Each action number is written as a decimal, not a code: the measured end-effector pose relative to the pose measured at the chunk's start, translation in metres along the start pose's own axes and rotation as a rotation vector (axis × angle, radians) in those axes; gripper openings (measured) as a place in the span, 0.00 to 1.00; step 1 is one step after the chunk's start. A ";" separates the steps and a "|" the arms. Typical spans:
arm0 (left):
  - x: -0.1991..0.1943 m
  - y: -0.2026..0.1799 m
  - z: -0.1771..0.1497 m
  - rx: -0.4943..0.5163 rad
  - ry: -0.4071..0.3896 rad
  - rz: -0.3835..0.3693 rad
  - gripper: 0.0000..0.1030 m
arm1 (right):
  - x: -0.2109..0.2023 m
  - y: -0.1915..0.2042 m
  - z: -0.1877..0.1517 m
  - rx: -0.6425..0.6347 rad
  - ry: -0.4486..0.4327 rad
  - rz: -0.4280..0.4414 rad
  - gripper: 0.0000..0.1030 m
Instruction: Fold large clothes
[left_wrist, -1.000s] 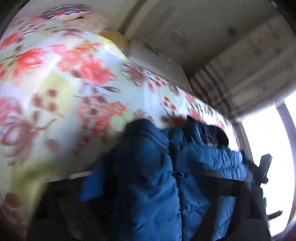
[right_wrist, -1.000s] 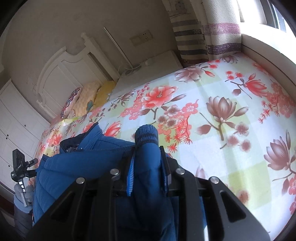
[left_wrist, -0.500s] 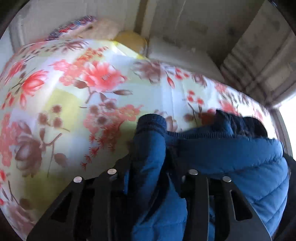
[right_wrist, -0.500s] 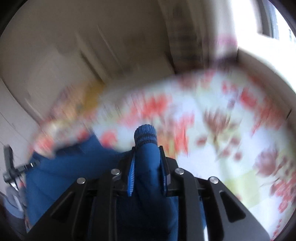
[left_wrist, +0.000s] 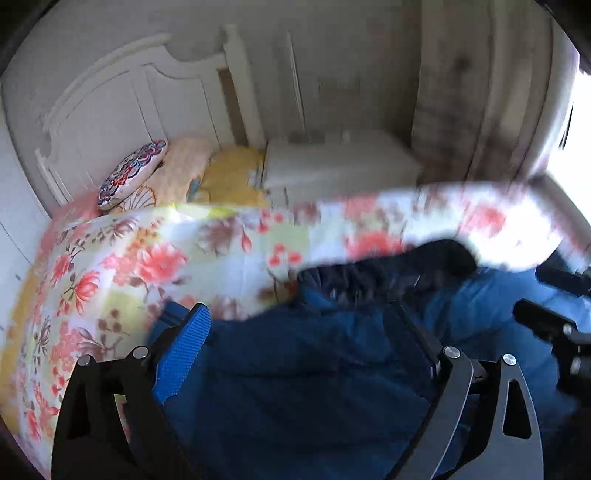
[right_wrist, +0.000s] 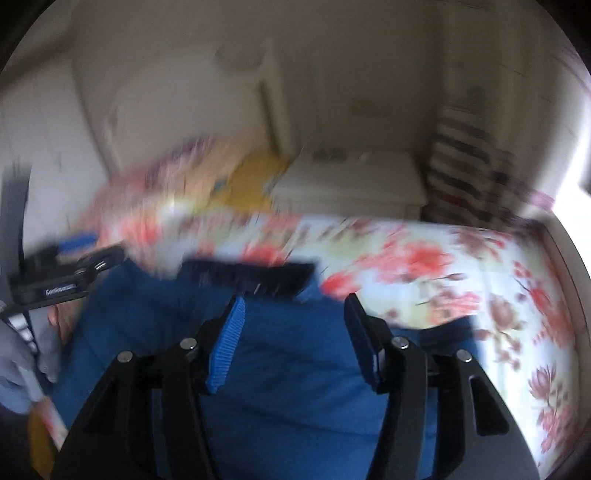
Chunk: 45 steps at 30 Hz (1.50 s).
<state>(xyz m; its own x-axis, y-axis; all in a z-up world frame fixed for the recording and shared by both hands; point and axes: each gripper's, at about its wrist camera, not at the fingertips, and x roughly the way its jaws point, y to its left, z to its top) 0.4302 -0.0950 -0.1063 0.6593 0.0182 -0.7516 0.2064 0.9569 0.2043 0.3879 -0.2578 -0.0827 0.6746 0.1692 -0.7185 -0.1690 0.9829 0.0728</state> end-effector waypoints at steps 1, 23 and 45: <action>0.016 -0.008 -0.006 0.028 0.041 0.015 0.91 | 0.017 0.008 -0.005 -0.036 0.043 -0.033 0.52; 0.046 0.053 -0.016 -0.094 0.072 0.156 0.96 | 0.067 0.046 -0.015 -0.127 0.147 -0.004 0.66; 0.048 0.056 -0.019 -0.129 0.065 0.128 0.96 | 0.022 -0.113 -0.051 0.265 0.025 -0.042 0.71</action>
<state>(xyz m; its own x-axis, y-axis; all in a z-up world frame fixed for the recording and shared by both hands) 0.4596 -0.0352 -0.1427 0.6256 0.1569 -0.7642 0.0262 0.9748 0.2216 0.3852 -0.3687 -0.1426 0.6588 0.1290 -0.7412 0.0548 0.9743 0.2183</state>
